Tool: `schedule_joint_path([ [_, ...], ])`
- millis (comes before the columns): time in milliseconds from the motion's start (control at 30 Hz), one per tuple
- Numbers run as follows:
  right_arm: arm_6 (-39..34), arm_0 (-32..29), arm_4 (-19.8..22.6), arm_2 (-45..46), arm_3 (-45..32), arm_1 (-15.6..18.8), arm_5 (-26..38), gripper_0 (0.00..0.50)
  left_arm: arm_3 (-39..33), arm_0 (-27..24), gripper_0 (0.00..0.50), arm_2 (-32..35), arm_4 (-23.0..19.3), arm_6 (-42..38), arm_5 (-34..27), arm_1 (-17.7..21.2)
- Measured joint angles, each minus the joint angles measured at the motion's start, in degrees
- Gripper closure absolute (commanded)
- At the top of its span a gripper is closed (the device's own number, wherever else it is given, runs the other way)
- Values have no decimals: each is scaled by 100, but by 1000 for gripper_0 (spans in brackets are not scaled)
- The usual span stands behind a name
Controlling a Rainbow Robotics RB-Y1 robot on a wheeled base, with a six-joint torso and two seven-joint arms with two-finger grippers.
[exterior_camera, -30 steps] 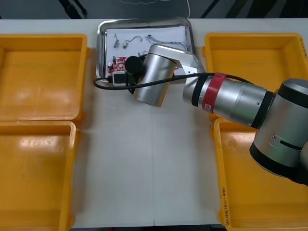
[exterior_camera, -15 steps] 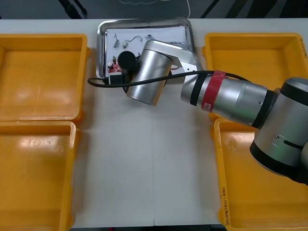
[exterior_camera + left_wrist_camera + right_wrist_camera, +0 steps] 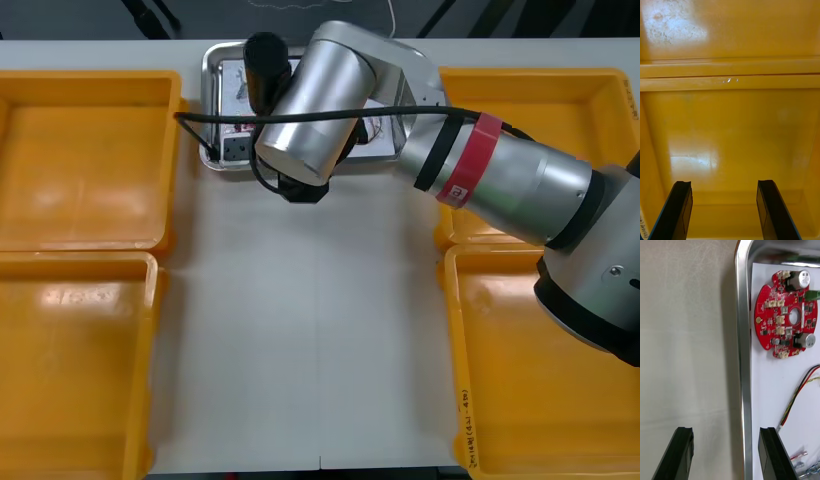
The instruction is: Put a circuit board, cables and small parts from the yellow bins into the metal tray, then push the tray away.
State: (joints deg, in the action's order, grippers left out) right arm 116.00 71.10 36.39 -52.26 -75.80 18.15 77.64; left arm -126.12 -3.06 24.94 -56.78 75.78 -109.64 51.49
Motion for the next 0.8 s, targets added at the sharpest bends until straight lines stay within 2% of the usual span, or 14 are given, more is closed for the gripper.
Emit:
schedule_joint_path([
  [200,-1,-5,444,405,-330,221,744,0,0,1,0,0,0,0,0,0],
  [400,-61,-241,500,1036,-1067,450,1389,0,0,2,0,0,0,0,0,0],
  [467,-253,-378,514,1210,-1383,544,1570,0,0,2,0,0,0,0,0,0],
  [633,-1247,-754,559,1528,-2276,831,2253,0,0,3,0,-1,0,0,0,0],
  [800,-1512,-1197,746,1953,-2968,1069,2745,0,0,4,0,-1,0,0,0,0],
])
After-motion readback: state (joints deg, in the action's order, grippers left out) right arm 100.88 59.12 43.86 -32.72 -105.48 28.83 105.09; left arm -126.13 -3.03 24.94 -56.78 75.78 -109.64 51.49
